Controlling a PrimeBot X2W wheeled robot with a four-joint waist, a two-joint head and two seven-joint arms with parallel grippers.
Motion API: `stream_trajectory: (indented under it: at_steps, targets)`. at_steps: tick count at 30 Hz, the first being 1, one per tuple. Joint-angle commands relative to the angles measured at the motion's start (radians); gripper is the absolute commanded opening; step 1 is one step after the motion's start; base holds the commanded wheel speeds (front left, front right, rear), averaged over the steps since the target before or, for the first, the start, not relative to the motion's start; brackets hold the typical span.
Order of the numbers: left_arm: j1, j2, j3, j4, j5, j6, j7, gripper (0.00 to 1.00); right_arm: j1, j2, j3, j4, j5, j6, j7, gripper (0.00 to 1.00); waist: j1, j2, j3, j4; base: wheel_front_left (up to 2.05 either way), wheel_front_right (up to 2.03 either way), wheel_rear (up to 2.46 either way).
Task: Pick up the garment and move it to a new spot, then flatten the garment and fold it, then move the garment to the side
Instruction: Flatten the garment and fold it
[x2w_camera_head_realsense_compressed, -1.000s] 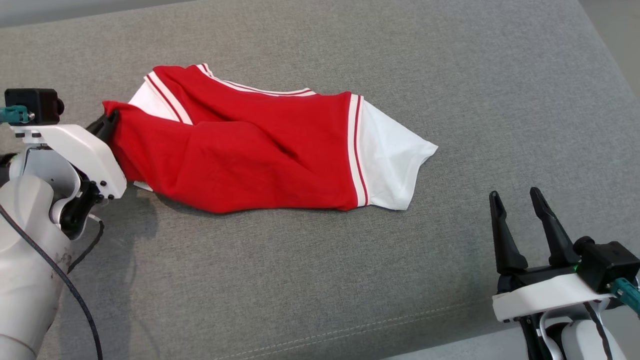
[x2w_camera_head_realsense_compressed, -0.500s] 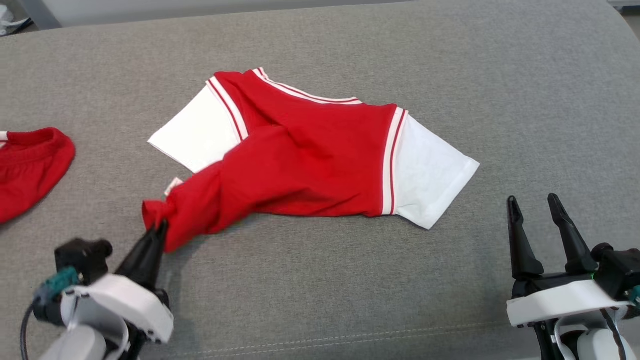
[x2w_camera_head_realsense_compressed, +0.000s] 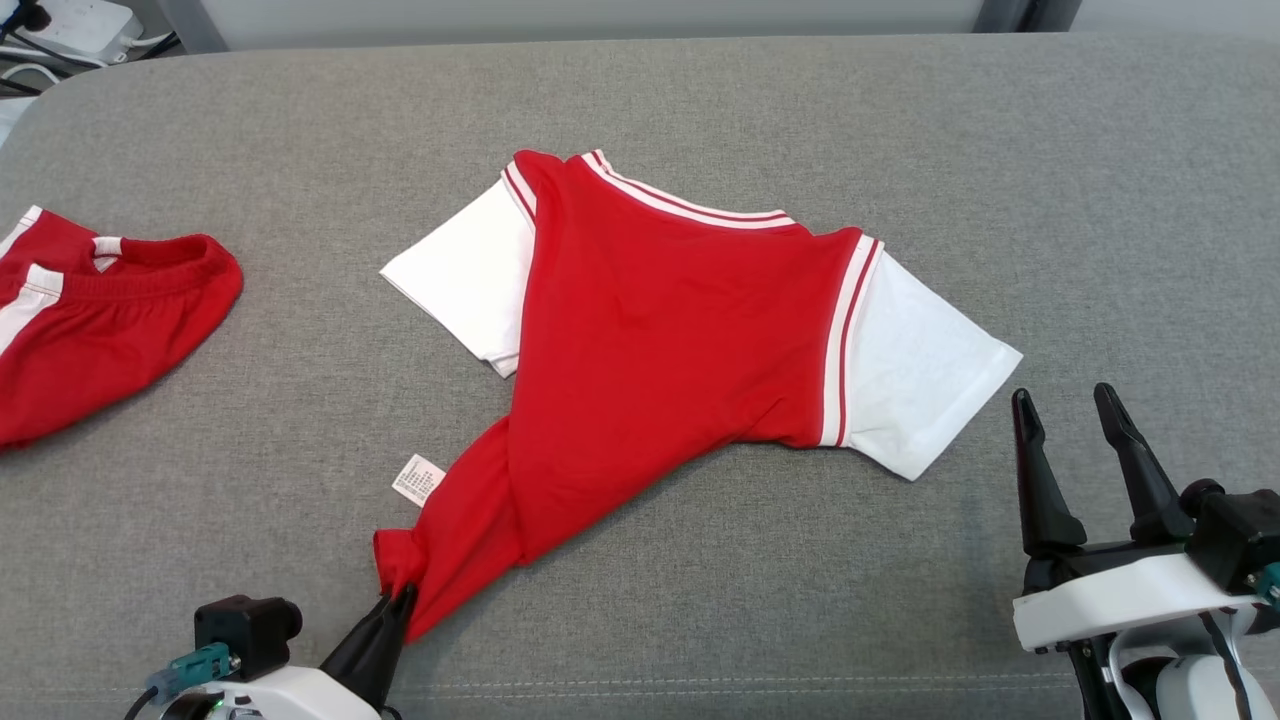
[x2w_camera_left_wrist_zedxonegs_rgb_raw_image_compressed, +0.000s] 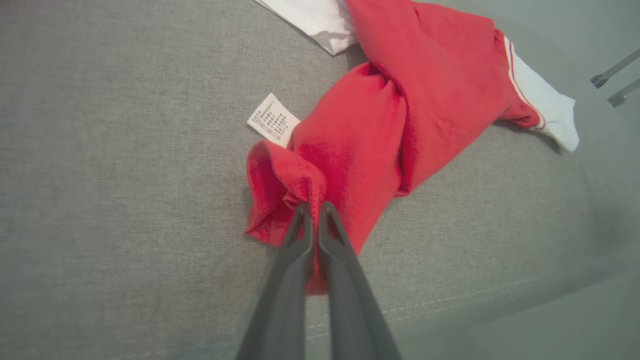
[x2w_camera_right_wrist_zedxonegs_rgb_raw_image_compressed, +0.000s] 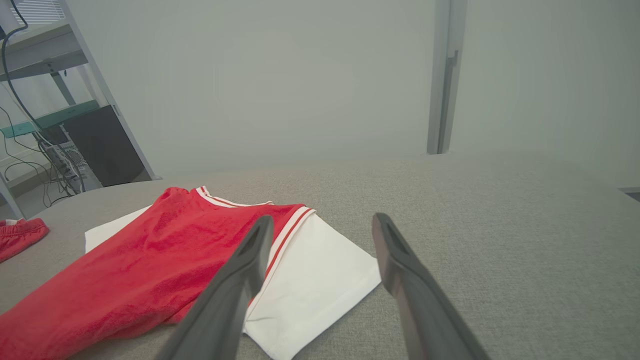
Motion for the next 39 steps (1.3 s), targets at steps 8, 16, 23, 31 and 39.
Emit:
stream_trajectory:
  at_steps: [8,16,23,31,39]
  targets:
    - [-0.024,0.003,0.052,0.056,-0.04,-0.009,-0.008,1.0,0.012,-0.01,0.006,-0.028,0.006,0.007,0.002,1.0,0.0,0.0,-0.016,-0.007,0.0,0.0,0.0]
    - [-0.082,0.021,0.117,0.035,0.026,0.063,-0.109,1.0,0.023,-0.01,-0.006,-0.03,0.007,0.007,-0.002,1.0,0.0,0.0,-0.052,-0.008,0.0,0.0,0.0]
    - [-0.136,0.05,0.147,-0.045,0.147,0.147,-0.174,1.0,0.029,-0.01,-0.014,-0.038,-0.009,0.007,-0.003,1.0,0.0,0.0,-0.091,-0.002,0.0,0.0,0.0]
    - [-0.141,0.073,0.176,-0.129,0.268,0.216,-0.201,1.0,0.033,-0.01,-0.002,-0.047,-0.04,0.007,-0.008,1.0,0.0,0.0,-0.145,-0.009,0.0,0.0,0.0]
    - [-0.015,0.075,0.238,-0.094,0.246,0.145,-0.208,1.0,0.088,-0.01,0.001,-0.036,-0.043,0.007,-0.008,1.0,0.0,0.0,-0.196,-0.017,0.0,0.0,0.0]
